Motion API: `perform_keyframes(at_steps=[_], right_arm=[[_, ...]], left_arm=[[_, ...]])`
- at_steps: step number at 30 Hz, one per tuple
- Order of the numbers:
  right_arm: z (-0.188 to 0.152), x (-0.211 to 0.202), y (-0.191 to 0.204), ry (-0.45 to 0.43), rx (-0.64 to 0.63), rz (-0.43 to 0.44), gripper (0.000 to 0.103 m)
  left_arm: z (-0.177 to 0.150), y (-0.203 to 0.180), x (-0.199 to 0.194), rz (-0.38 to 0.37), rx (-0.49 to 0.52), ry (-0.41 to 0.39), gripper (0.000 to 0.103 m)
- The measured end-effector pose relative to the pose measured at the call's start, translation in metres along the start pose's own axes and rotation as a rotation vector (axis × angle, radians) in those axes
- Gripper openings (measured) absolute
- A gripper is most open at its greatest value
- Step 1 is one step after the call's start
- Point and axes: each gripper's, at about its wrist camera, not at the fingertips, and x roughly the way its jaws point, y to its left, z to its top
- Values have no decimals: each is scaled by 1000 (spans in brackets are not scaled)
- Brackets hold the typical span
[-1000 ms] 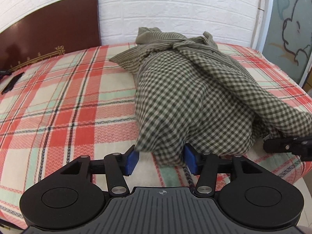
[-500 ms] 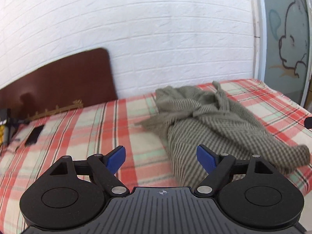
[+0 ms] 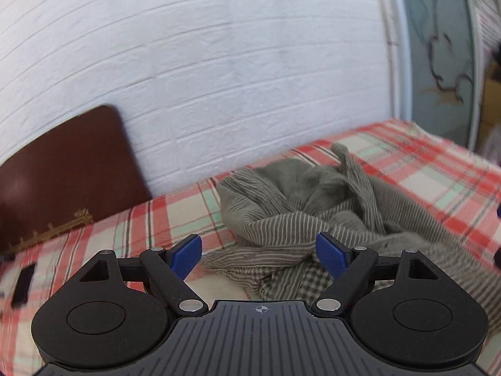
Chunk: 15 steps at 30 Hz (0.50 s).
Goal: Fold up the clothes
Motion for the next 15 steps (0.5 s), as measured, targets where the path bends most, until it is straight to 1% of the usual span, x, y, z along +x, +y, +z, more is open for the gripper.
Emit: perform_keyframes(at_steps=[5,8,9,12,13,14,15], right_arm=[[3,6,-7,29,47,32,102],[8,12,0,20,32,30,102],[9,13,3,7,18,31,102],[15,15,13,-19,-48,19,101],[17,15,16,-30,-69,9,101],[19,15,19,-40,-89,-2,101],[21,14,20,-48,-97,-5,101]], left_arm=[[-8,3,5,-46,81,37,87],[-7,4,15,-66,82,54,87],[-6,4,21,-74,82,65,86],[-3,1,38,-105,108,87,79],[-2,-1,42,-113,124,88,76],[-1,-3,47,-120,141,89,67],[0,-5,51,-129,157,93,61]])
